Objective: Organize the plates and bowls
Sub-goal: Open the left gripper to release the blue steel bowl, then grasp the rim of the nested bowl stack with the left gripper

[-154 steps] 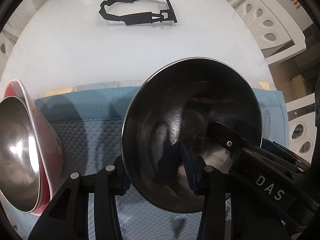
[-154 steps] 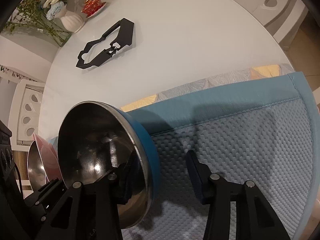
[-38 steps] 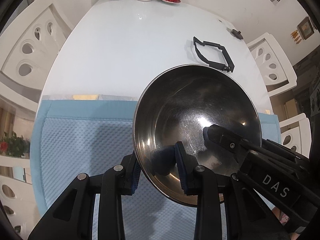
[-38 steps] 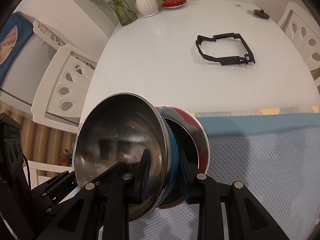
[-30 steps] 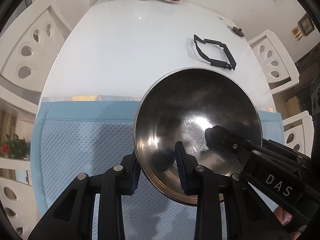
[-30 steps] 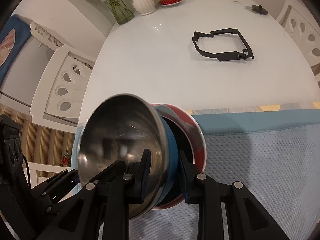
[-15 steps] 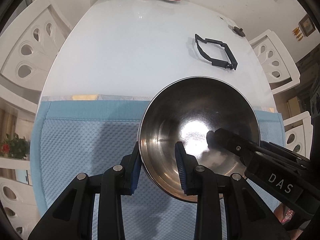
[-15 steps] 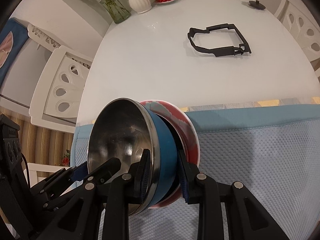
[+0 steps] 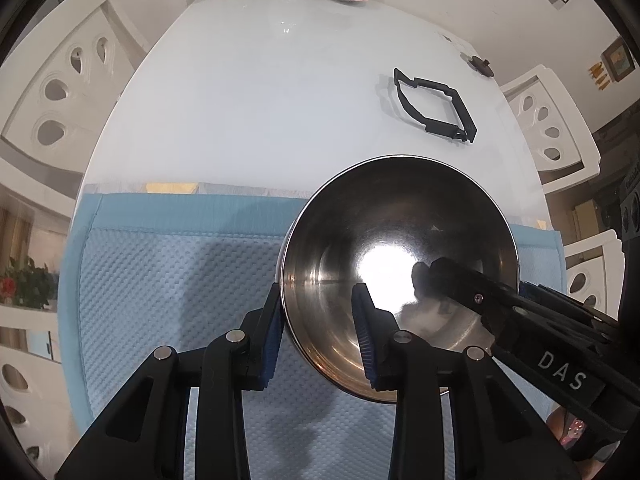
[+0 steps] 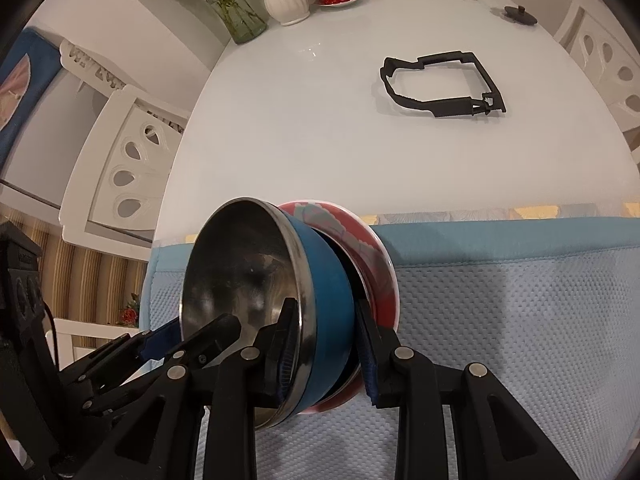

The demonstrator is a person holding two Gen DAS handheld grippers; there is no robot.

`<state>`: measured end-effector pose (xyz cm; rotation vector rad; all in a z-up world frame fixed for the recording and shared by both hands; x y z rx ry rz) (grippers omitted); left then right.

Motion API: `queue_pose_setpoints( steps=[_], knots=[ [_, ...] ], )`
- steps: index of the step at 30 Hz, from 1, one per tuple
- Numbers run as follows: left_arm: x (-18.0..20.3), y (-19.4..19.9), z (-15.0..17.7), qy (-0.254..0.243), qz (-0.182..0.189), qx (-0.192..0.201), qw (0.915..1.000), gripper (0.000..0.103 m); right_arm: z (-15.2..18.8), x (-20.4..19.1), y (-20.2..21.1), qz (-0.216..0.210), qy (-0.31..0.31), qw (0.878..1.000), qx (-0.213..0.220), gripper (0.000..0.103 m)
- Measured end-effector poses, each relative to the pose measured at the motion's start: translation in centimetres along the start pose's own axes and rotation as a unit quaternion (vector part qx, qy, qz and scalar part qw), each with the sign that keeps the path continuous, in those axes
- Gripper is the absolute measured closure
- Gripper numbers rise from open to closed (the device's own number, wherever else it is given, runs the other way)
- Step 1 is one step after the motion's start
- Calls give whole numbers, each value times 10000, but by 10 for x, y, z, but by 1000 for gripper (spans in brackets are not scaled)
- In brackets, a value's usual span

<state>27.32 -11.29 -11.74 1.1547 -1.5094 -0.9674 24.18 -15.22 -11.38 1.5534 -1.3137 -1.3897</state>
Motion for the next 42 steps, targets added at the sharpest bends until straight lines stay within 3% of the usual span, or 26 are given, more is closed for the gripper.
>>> queue_pose_setpoints(
  steps=[3, 6, 8, 10, 12, 18, 22, 27, 31, 36, 37, 42],
  knots=[
    [-2, 2, 0, 70, -16, 11, 10000, 66, 0, -1, 1, -169, -38, 9998, -47, 68],
    [-4, 6, 0, 122, 38, 26, 9999, 64, 1, -3, 6, -357, -78, 9993, -25, 54],
    [-7, 8, 0, 156, 32, 40, 9999, 59, 0, 2, 11, -123, -66, 9999, 11, 38],
    [-9, 9, -1, 215, 60, 52, 9997, 49, -1, 5, 15, -98, -44, 9999, 75, 32],
    [-13, 10, -2, 329, 133, 78, 9993, 39, -1, 14, 16, -61, -89, 9999, 67, 32],
    [-17, 8, -2, 454, 238, 5, 9987, 38, 5, 40, 9, -305, -499, 9983, -63, 32],
    [-16, 4, -3, 558, 416, -53, 9976, 31, 1, 32, 14, -879, -597, 9943, -15, 29],
    [-16, -10, -2, 643, 496, -174, 9965, 31, 4, 26, -6, -959, -644, 9931, -190, 29],
    [-15, -17, -4, 559, 482, -115, 9972, 33, 4, 27, -26, -965, -722, 9922, -310, 29],
    [-15, -34, -3, 586, 659, -252, 9958, 46, 3, 28, -44, -1019, -769, 9911, -367, 29],
    [-16, -37, -2, 596, 662, -279, 9956, 50, 3, 29, -47, -1024, -781, 9910, -375, 30],
    [-8, -44, -6, 609, 974, -196, 9932, 49, 4, 31, -58, -1438, -899, 9848, -378, 42]
  ],
)
Point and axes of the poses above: each gripper's, at about its wrist camera, not at the fingertips, and y roughly against the way its jaws point, x to its right, z to its underside, the point moved 10 cm from there along -y, roughly the way its jaws point, and after that the axes turned 3 degrees about -x, right-handed, at the moved point
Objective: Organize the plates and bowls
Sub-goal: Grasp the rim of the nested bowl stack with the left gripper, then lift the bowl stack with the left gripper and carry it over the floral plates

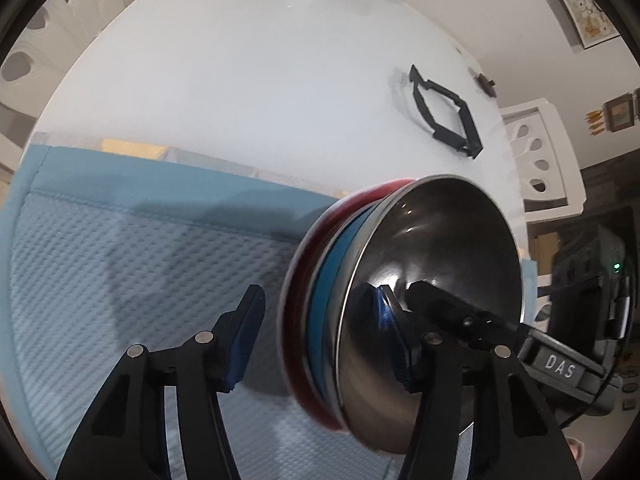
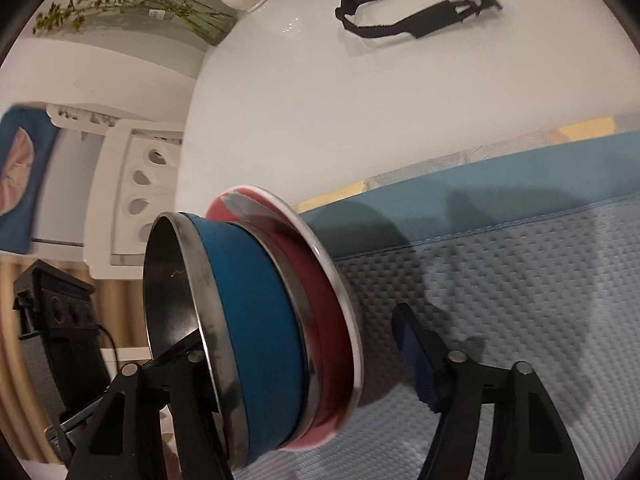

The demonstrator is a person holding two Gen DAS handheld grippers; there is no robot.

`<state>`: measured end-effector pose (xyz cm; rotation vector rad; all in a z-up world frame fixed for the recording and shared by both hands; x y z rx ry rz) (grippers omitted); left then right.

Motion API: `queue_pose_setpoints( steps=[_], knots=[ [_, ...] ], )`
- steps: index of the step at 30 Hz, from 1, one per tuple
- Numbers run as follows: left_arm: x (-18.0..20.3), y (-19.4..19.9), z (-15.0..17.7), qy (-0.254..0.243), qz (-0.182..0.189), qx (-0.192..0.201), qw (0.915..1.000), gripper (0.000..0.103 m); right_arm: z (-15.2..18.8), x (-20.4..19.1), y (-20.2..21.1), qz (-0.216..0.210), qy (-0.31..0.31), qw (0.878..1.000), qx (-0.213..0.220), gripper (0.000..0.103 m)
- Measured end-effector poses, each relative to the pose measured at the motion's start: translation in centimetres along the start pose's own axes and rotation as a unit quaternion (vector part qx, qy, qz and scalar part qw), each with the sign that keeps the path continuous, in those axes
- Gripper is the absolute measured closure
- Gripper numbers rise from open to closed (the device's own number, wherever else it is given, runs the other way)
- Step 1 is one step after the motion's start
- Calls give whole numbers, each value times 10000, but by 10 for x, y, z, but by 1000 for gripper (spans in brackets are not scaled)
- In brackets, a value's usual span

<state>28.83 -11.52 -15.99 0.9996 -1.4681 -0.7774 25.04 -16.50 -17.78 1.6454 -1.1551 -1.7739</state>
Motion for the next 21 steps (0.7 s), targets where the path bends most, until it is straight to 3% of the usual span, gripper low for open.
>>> queue_pose_setpoints(
  steps=[2, 4, 12, 21],
  knots=[
    [5, -1, -2, -85, 83, 42, 9999, 54, 0, -2, -3, -256, 2, 9997, 30, 50],
    [6, -1, -4, -125, 61, 114, 9998, 54, 0, -2, -2, -308, 11, 9995, 91, 50],
    [10, 5, -3, -423, -235, 169, 9987, 56, 3, -4, 3, -161, 205, 9996, 129, 56],
    [20, 27, 1, -482, -262, 269, 9981, 56, 10, -18, 22, -145, 277, 9992, 248, 57]
  ],
)
Point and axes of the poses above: each gripper's, at about its wrist camera, not at the fingertips, and y roughly against the way its jaws point, x to its right, z to its underside, the point moved 10 cm from there along -y, roughly the way its jaws point, and after that the axes turned 3 degrees about -x, right-handed, at the moved point
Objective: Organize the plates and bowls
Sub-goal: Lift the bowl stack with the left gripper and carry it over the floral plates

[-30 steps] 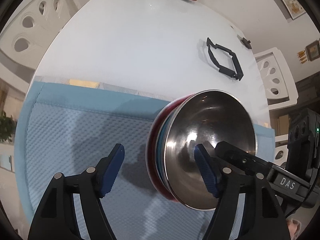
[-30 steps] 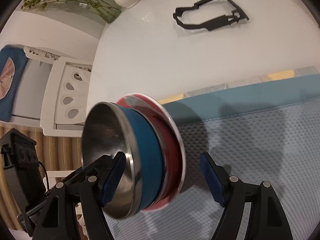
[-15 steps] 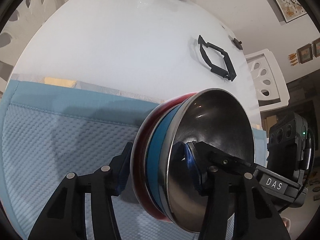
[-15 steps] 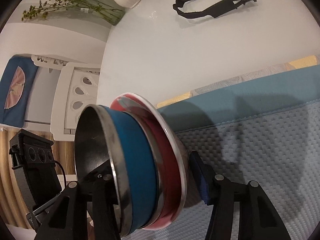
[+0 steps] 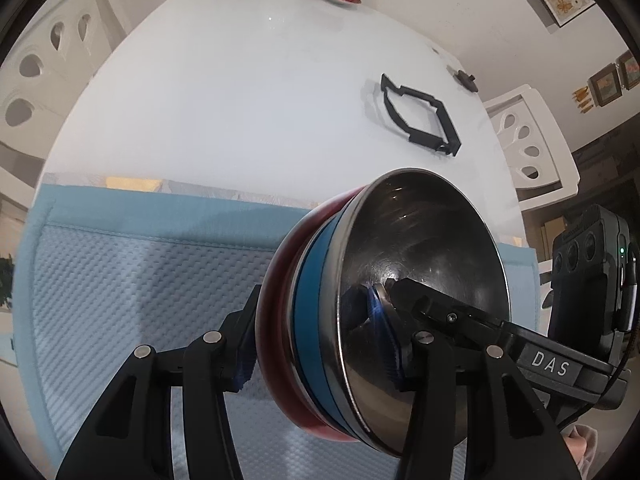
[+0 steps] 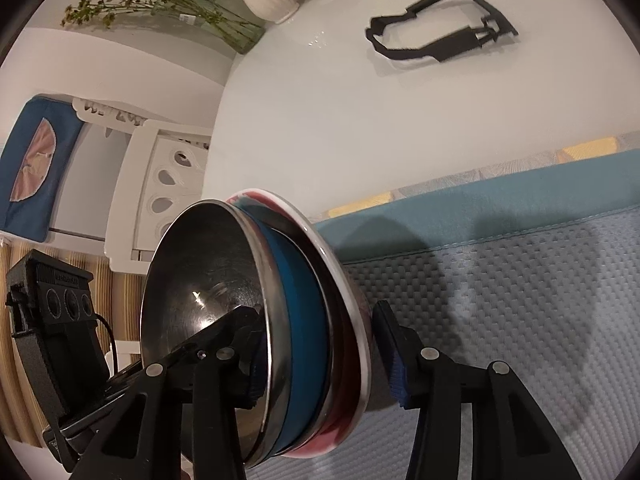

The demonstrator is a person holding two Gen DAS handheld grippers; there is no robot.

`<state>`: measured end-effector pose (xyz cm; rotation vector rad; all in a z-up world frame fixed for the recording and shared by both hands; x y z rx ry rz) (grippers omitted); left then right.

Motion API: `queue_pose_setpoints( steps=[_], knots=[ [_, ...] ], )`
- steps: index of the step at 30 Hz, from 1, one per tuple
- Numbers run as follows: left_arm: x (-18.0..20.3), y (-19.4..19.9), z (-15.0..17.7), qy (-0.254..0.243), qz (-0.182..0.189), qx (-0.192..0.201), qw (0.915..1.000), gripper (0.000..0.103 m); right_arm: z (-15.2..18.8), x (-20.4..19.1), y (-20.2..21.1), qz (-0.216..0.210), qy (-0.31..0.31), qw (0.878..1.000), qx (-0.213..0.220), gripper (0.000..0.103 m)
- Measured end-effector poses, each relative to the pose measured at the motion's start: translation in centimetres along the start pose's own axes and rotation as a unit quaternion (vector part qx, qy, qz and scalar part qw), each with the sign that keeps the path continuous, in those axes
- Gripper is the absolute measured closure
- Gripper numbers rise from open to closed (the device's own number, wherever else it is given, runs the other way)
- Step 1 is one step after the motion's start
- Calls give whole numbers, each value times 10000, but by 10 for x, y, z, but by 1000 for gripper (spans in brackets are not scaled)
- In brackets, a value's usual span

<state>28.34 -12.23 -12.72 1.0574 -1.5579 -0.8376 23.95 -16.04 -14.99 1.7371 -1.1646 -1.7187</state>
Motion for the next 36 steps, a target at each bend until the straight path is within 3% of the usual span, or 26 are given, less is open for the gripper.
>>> queue_pose_setpoints(
  steps=[12, 27, 36],
  knots=[
    [19, 55, 22, -8, 8, 212, 9998, 56, 28, -35, 48, 12, 26, 10000, 95, 57],
    [44, 92, 118, -243, 79, 45, 9997, 56, 129, -31, 94, 123, -287, 9994, 164, 57],
    [44, 94, 185, 149, 89, 41, 9998, 56, 192, -15, 102, 230, -160, 9994, -199, 57]
  ],
)
Point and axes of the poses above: each gripper's, at about its wrist camera, not at the fingertips, and y roughly against the way its jaws point, x to its right, z to its underside, the point moved 10 cm from there along -y, roughly the way its jaws point, and after that the axes turned 3 degrees about -x, right-handed, at the moved point
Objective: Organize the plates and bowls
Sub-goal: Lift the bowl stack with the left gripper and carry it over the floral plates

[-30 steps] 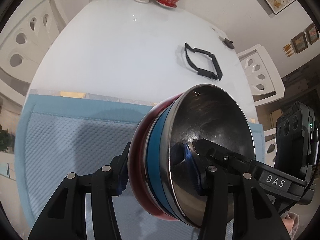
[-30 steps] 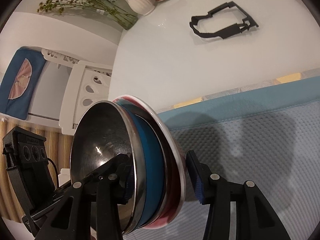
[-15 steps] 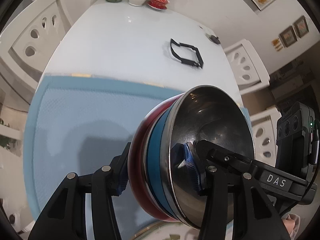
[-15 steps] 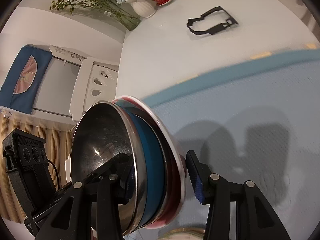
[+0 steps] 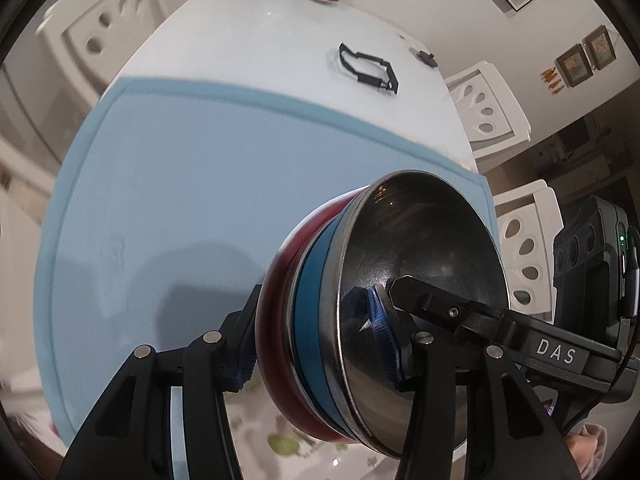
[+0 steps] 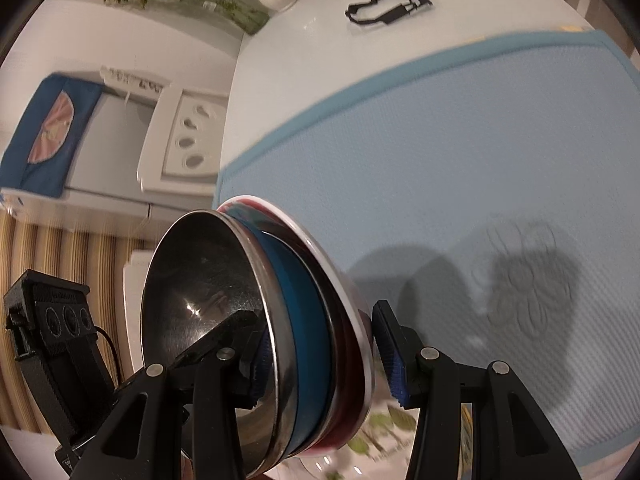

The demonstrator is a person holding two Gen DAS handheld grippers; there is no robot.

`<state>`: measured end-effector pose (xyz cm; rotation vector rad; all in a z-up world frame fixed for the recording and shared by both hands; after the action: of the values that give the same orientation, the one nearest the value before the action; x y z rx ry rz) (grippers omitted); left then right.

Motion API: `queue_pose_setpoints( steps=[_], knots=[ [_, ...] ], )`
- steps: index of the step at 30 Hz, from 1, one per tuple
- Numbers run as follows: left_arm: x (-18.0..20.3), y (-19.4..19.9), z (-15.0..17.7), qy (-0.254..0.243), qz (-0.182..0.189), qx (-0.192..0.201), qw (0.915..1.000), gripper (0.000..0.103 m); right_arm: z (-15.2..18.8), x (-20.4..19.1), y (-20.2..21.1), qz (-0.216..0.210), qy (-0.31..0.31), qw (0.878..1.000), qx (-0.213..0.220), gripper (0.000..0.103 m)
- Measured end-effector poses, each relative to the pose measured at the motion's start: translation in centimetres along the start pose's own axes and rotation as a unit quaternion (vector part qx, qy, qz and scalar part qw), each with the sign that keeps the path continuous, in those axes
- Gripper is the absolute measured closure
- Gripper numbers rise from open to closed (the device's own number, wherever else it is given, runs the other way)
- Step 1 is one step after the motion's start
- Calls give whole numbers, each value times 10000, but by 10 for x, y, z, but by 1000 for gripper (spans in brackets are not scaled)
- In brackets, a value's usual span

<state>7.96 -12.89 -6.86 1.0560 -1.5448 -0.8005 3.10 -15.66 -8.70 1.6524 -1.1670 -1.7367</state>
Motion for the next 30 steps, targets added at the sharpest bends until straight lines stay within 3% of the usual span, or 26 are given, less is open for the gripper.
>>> queue_pose_setpoints(
  steps=[8, 16, 30],
  knots=[
    [-5, -3, 60, 322, -25, -117, 9994, 56, 58, 21, -3, 63, 48, 9995, -310, 57],
    [-11, -4, 99, 392, -57, -160, 9991, 56, 102, 33, -6, 71, 122, 9986, -510, 57],
    [-19, -10, 138, 307, -3, -241, 9992, 56, 139, 42, -17, 238, 423, 9965, -682, 57]
  ],
)
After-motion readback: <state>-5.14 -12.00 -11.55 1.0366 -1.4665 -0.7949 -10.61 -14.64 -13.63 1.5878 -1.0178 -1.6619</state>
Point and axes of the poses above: each gripper's, at about its wrist camera, not at the fingertips, and y roughly against the way its jaws point, x to its right, z to its underside, the point moved 10 cm from there along -y, roughly the way its jaws point, and after that the axes turned 3 degrees about -x, right-handed, at the moved point
